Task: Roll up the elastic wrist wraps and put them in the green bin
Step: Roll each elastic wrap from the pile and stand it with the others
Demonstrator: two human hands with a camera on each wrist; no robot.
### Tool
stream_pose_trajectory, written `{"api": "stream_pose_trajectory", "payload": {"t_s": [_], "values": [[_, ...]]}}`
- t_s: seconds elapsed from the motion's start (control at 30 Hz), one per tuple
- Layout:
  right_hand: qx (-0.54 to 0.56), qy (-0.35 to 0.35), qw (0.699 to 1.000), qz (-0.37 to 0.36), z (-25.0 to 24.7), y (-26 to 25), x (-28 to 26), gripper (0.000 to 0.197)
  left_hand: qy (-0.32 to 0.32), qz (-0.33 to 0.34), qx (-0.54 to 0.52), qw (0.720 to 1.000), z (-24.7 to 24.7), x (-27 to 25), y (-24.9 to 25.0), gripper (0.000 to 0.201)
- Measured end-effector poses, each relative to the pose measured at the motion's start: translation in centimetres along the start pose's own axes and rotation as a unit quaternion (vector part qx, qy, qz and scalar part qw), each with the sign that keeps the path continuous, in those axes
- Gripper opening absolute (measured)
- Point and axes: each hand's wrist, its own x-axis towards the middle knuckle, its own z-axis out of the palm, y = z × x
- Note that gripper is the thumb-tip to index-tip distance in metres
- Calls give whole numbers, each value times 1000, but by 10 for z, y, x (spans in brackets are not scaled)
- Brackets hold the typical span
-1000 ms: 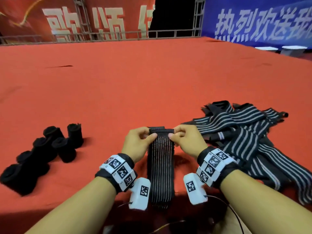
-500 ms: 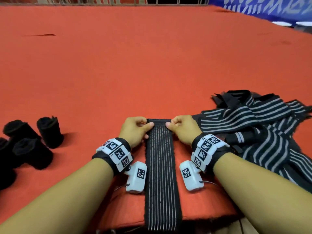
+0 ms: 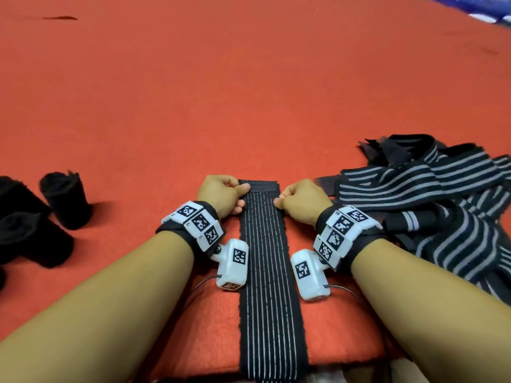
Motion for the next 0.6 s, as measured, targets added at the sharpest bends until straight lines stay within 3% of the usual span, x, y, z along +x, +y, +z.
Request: {"api": "stream_pose_trajectory", "payload": {"t_s": [0.27, 0.6], "values": [[-2, 2, 1000, 6, -3, 1, 3, 24, 12, 3, 36, 999, 0, -1, 1, 24], [12, 15, 999, 28, -3, 8, 8, 35, 10, -9, 81, 997, 0, 0, 1, 24]]}}
